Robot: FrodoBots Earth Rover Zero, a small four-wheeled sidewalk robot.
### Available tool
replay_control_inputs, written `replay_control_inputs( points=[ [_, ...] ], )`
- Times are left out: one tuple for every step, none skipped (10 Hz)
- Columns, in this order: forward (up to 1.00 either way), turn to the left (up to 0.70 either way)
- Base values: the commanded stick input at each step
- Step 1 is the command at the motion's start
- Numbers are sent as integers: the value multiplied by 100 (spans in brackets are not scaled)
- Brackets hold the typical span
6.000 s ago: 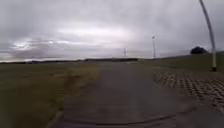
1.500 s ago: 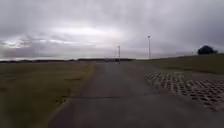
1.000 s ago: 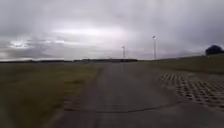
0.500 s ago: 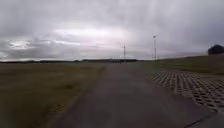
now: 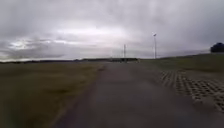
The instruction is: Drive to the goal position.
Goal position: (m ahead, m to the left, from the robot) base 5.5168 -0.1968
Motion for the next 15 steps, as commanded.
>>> replay_control_inputs(
  points=[
    [100,0],
    [100,0],
    [100,0],
    [100,0],
    [100,0],
    [100,0],
    [100,0],
    [100,0],
    [100,0],
    [100,0],
    [100,0],
    [100,0],
    [100,0],
    [100,0],
    [100,0]
  ],
)
